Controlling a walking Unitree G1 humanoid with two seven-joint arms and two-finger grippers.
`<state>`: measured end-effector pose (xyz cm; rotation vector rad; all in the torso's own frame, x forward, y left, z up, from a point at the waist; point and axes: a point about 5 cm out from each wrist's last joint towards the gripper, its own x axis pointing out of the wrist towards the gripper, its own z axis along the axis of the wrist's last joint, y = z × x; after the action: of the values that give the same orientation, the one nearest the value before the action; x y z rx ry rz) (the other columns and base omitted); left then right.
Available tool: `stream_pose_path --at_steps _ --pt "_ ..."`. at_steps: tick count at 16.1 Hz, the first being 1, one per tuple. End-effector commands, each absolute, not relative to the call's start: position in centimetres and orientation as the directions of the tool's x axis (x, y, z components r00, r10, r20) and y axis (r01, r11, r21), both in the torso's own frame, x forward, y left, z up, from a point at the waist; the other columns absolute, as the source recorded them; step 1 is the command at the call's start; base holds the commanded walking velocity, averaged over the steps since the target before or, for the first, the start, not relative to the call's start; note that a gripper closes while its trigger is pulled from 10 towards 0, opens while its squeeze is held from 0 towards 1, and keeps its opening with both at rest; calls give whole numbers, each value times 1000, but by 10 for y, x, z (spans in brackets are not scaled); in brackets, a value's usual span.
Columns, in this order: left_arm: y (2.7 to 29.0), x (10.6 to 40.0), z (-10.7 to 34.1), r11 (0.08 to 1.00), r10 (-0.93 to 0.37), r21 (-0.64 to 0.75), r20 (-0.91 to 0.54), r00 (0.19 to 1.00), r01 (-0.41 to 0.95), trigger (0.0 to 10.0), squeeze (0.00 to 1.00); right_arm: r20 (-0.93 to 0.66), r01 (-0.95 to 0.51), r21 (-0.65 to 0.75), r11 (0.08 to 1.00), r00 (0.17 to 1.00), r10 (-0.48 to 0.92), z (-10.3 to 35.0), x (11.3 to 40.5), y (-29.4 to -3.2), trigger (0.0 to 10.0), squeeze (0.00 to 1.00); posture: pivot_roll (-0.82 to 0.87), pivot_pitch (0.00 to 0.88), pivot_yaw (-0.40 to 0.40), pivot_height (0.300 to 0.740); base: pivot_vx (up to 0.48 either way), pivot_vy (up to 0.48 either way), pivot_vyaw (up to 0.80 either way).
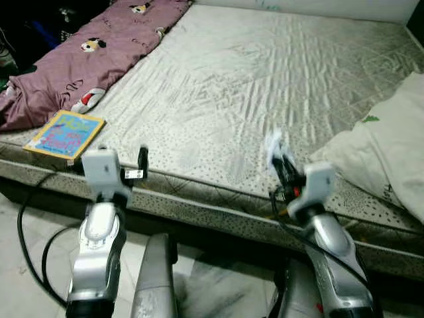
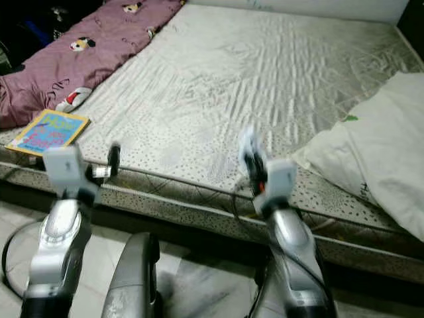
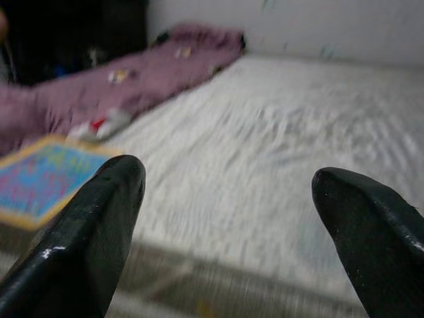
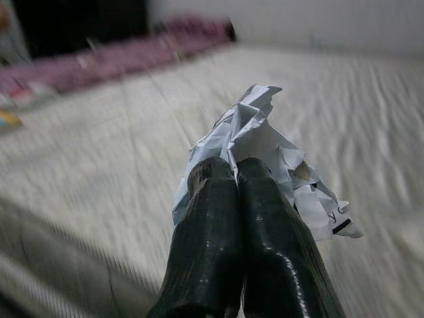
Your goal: Clean up the room
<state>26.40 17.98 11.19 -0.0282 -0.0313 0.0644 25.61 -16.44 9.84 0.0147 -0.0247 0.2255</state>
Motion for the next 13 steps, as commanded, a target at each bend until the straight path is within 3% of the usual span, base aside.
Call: stream_pose_path --at_steps 1,5,13 --pt "181 263 113 996 80 -30 37 996 -79 10000 0 43 -211 11 978 977 210 106 259 -167 10000 0 110 0 12 531 0 0 0" --pt "175 262 116 993 103 -59 39 994 -100 10000 0 63 -152 96 984 987 146 122 278 -159 10000 0 117 0 -11 531 0 0 0" --pt "175 258 111 994 89 -61 0 996 -89 10000 0 77 -55 146 988 996 45 133 294 -157 10000 0 115 0 1 605 0 0 0"
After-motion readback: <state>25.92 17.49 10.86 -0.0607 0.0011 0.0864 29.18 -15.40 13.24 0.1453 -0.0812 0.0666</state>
